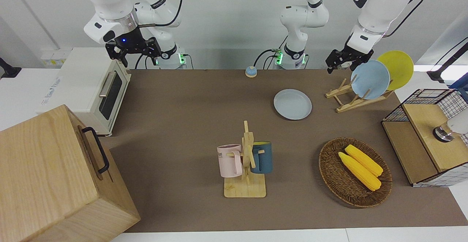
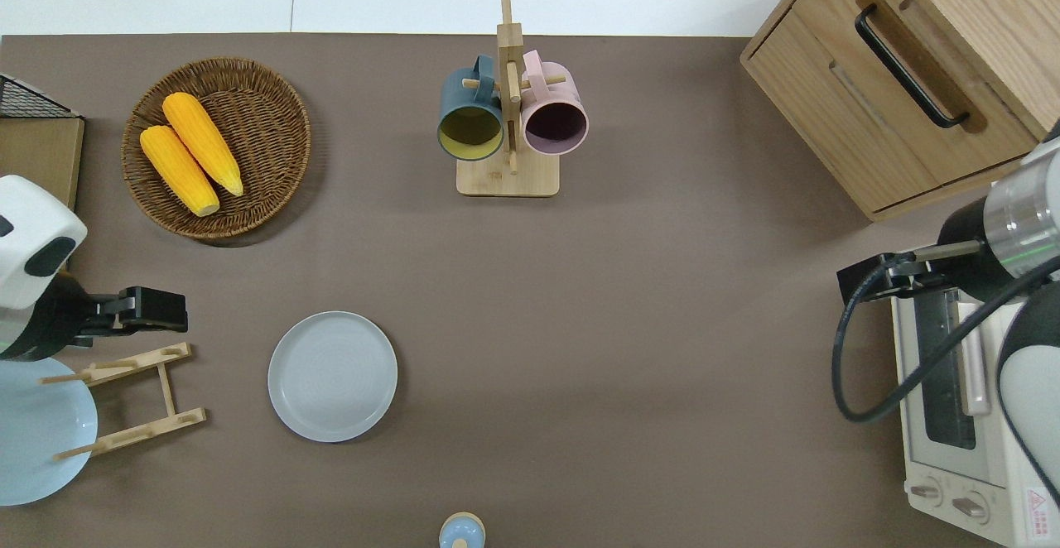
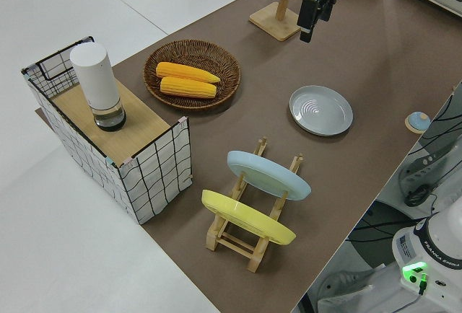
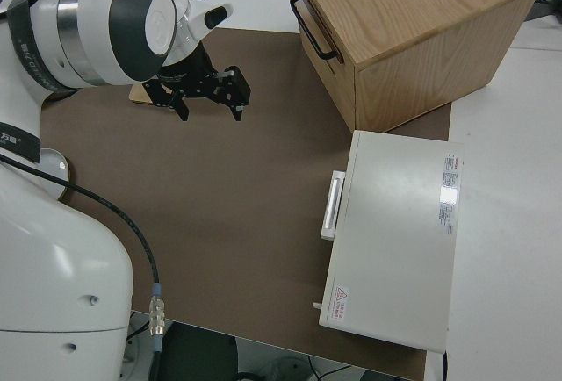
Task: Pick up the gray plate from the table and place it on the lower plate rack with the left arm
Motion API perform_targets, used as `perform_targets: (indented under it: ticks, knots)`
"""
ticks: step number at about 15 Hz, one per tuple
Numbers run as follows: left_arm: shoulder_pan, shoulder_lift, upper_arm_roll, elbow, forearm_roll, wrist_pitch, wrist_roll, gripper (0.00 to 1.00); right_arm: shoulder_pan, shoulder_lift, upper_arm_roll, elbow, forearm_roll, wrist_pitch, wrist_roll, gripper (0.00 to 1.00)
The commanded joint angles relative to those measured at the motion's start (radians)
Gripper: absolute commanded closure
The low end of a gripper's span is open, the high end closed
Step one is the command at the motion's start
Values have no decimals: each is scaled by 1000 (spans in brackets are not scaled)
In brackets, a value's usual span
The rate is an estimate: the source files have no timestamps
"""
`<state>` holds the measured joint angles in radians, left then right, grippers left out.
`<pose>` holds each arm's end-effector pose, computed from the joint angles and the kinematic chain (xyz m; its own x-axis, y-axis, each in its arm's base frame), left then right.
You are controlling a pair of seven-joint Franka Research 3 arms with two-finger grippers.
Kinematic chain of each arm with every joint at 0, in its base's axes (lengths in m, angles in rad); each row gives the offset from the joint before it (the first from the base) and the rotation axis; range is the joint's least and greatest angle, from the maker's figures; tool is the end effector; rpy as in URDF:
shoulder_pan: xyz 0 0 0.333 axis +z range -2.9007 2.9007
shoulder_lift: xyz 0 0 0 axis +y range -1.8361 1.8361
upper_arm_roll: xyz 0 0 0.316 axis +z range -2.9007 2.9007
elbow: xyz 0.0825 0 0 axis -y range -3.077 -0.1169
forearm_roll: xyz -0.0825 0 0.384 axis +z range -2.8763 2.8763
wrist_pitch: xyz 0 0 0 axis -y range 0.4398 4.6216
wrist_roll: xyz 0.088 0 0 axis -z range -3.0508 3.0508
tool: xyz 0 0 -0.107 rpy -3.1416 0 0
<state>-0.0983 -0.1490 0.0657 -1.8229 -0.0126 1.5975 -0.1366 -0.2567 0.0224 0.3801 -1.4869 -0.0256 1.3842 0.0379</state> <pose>0.5045 -0.0157 0.5867 0.9916 0.1028 -0.0790 0.1040 -0.9945 0.0116 0.5378 0.0610 0.6367 0.9892 0.0807 -0.1224 0.0840 -0.9962 0.0219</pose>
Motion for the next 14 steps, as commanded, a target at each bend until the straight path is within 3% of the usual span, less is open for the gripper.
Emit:
perform_targets:
  ticks: [1,14]
  knots:
    - [-8,13,0,27,5,-25,11,0,-26,-2,23,10,-7,-14,13,17]
    - [5,13,8,45,5,-24,12,0,-26,-2,23,10,-7,-14,13,17]
